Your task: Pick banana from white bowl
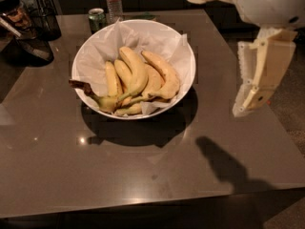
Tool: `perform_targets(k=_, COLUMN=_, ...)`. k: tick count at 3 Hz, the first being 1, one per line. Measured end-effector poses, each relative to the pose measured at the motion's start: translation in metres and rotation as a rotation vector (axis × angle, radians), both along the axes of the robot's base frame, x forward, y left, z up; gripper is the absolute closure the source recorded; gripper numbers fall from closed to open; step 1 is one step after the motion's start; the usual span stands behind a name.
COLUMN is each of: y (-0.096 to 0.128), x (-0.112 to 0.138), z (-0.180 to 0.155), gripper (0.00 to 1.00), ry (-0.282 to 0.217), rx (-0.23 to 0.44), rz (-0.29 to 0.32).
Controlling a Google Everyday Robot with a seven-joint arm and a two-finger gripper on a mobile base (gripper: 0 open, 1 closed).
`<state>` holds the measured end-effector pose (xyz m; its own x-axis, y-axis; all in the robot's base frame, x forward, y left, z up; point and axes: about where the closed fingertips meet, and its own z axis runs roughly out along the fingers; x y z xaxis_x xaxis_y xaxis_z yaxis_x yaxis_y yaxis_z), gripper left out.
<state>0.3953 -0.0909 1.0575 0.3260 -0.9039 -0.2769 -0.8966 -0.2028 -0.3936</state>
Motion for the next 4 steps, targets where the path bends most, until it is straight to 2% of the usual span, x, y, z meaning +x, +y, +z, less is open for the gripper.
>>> perform_targets(k=1, y=0.04, x=0.014, z=0.014, gripper=0.0, ry=-0.008, rx=0.007, rz=0.098)
perform_targets(k=3, y=0.078, x=0.076, z=0.005, gripper=0.0, ry=0.052, rx=0.04, rz=0.119)
perform_targets(k=4, y=0.088, x=0.1, z=-0.019, gripper=0.0, ry=0.108, rx=0.031, rz=0.114)
